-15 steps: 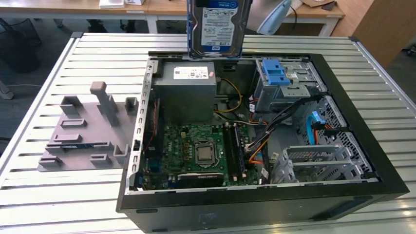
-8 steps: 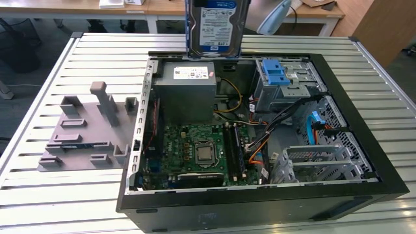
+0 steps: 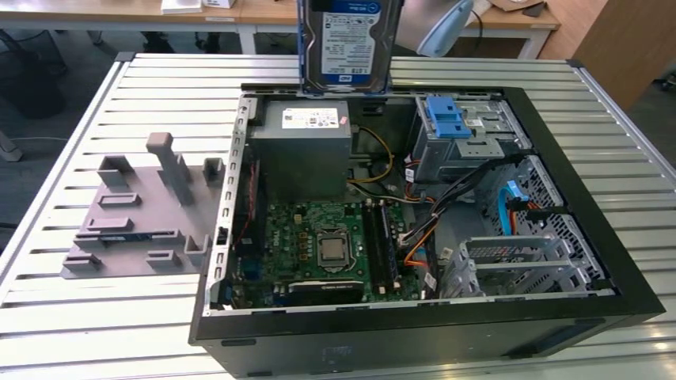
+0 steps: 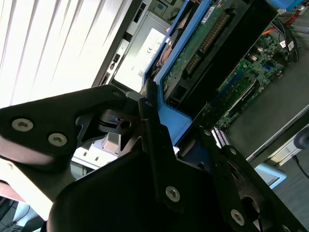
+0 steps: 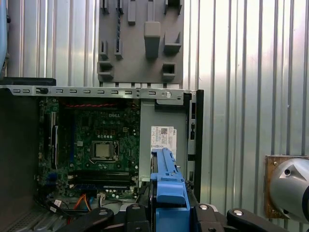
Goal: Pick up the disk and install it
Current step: 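Pick up the disk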
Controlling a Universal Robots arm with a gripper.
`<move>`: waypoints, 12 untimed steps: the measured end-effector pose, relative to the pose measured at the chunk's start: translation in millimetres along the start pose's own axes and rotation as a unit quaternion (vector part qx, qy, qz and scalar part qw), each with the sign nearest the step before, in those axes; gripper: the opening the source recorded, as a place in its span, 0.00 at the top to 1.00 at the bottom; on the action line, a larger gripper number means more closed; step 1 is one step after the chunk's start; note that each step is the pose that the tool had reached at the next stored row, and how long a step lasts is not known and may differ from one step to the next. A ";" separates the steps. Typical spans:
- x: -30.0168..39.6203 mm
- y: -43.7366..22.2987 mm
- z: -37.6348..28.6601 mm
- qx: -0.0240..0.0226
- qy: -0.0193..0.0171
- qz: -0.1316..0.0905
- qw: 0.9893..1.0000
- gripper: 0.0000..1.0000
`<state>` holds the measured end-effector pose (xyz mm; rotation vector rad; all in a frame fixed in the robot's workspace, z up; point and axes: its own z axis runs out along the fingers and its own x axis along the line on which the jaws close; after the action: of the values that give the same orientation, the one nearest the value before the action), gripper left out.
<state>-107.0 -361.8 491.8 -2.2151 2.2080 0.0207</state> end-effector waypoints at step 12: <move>0.0 5.3 0.0 0.000 0.000 0.000 1.000 0.63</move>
<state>-112.4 -361.8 491.8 -2.2151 2.2081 0.0206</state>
